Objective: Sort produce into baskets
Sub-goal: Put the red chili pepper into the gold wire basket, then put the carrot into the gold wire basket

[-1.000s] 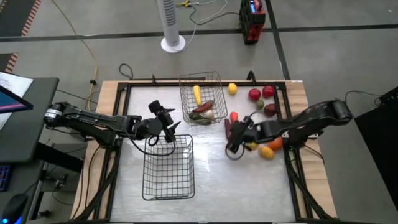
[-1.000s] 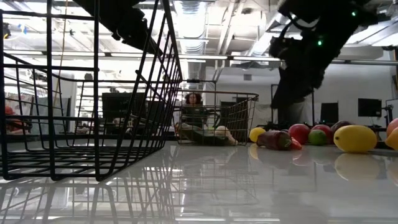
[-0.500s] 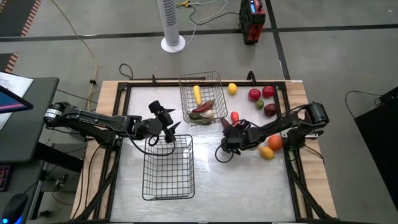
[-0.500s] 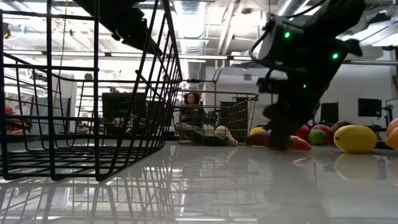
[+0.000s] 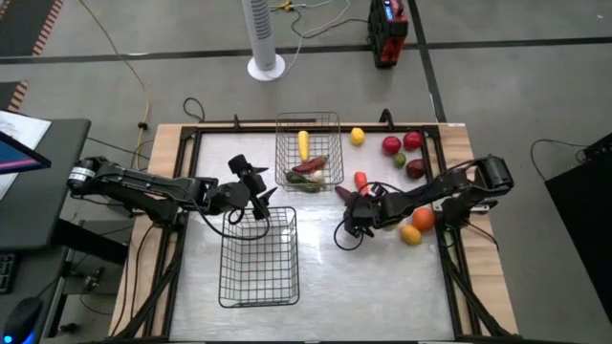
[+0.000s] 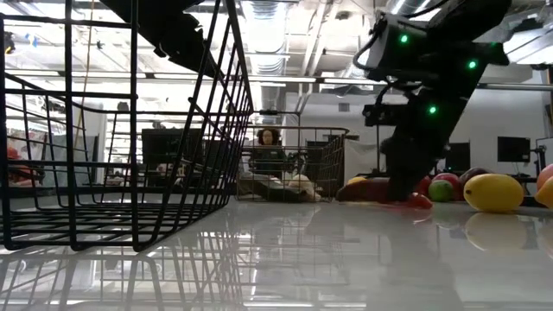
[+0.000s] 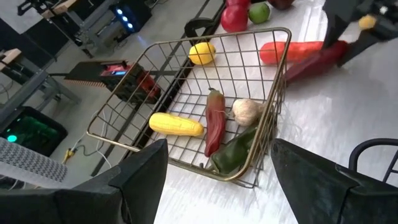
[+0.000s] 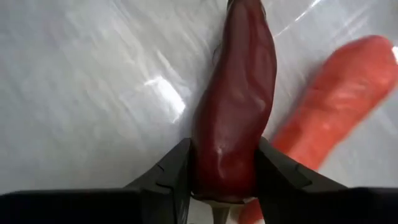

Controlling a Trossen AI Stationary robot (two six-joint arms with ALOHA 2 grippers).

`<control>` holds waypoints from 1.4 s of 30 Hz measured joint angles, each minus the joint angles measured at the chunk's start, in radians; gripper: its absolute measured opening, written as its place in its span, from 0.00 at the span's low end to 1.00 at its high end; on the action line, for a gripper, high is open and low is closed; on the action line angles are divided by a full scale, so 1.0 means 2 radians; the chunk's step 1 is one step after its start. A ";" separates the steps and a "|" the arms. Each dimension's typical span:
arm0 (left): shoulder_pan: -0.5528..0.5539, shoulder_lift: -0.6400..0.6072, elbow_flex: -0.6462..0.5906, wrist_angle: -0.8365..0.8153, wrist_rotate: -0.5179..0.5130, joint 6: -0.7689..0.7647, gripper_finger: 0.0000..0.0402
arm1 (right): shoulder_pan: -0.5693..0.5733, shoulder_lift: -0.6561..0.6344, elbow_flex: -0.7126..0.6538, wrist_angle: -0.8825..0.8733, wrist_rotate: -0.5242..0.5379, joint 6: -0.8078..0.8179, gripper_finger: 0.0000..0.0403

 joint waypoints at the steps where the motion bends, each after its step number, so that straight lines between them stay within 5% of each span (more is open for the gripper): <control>1: 0.000 0.000 0.000 0.000 0.000 0.000 0.68 | 0.000 -0.007 0.000 -0.014 0.001 0.003 0.40; 11: 0.000 0.000 0.000 0.005 0.000 -0.001 0.68 | -0.013 -0.117 0.014 -0.170 0.078 0.052 0.46; 19: 0.000 0.000 0.000 0.024 0.000 0.003 0.68 | -0.049 -0.154 0.029 0.045 0.114 -0.136 0.45; 28: 0.000 0.000 0.000 0.024 0.000 0.003 0.68 | -0.093 -0.092 0.063 0.255 0.005 -0.323 0.49; 36: 0.000 0.000 0.000 0.023 0.009 -0.002 0.68 | -0.123 -0.035 0.129 0.227 -0.023 -0.350 0.56; 42: 0.000 0.000 0.000 0.020 0.009 -0.006 0.68 | -0.136 -0.056 0.143 0.156 -0.025 -0.343 0.60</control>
